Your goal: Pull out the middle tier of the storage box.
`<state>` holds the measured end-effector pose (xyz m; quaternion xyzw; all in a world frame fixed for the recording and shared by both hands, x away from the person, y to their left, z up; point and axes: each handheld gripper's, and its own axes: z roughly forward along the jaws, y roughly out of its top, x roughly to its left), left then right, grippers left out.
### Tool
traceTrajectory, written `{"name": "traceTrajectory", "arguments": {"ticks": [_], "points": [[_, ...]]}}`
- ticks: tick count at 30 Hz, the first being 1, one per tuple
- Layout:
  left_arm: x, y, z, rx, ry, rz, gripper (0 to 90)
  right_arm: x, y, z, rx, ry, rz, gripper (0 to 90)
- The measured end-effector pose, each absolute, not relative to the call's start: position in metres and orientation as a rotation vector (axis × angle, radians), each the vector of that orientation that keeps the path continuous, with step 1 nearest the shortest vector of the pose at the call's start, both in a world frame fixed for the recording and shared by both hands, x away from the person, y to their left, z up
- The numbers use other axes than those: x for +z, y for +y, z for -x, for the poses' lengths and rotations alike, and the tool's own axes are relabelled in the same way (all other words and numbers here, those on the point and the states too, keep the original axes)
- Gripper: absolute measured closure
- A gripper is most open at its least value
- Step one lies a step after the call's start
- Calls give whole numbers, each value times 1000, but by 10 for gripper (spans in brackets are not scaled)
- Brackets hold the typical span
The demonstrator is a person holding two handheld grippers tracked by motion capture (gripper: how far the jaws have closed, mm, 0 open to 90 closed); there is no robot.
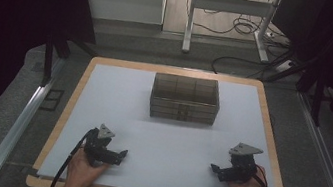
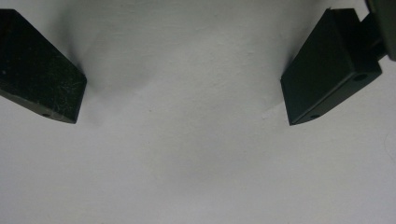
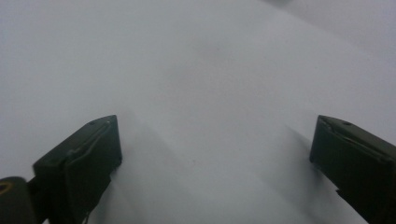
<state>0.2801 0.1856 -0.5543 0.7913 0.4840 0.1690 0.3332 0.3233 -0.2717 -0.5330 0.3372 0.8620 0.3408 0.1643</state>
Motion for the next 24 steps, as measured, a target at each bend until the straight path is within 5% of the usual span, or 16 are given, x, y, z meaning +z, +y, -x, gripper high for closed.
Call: {"name": "traceTrajectory", "arguments": {"ticks": [24], "points": [[-554,186,-280,442,1264,-2067,0,-532,-273,-323,991,2453,-974,59]]}}
